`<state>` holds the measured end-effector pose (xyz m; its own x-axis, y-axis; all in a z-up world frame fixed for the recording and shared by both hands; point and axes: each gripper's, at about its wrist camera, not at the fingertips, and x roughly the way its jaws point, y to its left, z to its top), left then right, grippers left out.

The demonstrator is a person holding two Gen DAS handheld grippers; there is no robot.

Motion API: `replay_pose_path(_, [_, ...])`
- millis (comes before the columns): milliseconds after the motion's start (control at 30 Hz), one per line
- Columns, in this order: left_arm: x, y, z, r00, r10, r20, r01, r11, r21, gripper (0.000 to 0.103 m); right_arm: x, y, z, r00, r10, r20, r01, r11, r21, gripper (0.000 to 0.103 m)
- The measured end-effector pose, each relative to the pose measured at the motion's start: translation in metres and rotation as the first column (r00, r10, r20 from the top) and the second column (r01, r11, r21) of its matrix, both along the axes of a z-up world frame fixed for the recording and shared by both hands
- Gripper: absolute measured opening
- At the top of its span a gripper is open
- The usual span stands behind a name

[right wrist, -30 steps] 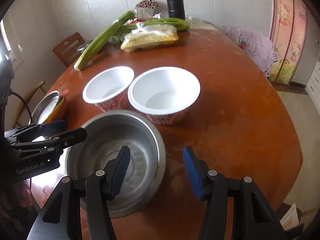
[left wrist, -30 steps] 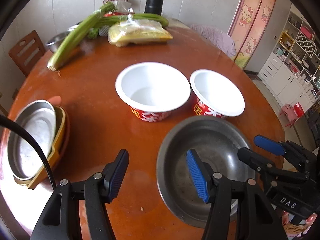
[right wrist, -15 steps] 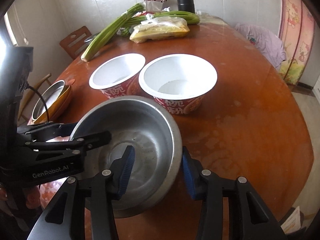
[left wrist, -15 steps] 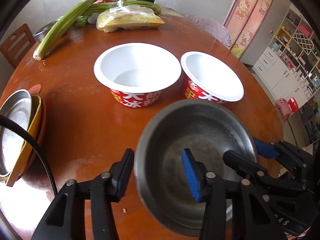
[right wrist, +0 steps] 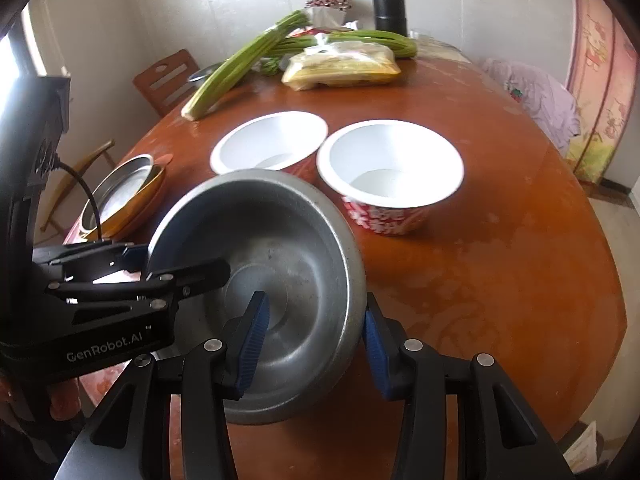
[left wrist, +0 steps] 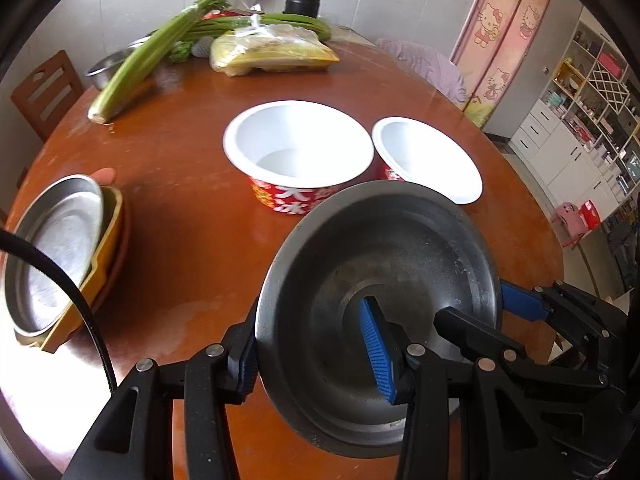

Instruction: Organize plates and bowls

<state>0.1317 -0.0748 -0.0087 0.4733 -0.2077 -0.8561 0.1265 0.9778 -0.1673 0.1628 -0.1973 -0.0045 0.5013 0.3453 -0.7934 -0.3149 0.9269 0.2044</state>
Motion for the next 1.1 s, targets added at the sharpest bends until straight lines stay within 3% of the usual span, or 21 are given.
replay_pose_path(533, [-0.025,0.028,-0.009,0.999,0.046,-0.016,-0.045,0.999,0.014,0.046,-0.021,0.031,-0.002,0.997,0.071,-0.005,-0.071,0.997,0.006,0.048])
replay_pose_path(1100, [-0.024,0.032,-0.016,0.999,0.047,-0.019,-0.047,0.999,0.02,0.047,-0.019,0.041,-0.01,0.996,0.09,-0.015,-0.09,0.996,-0.007,0.049])
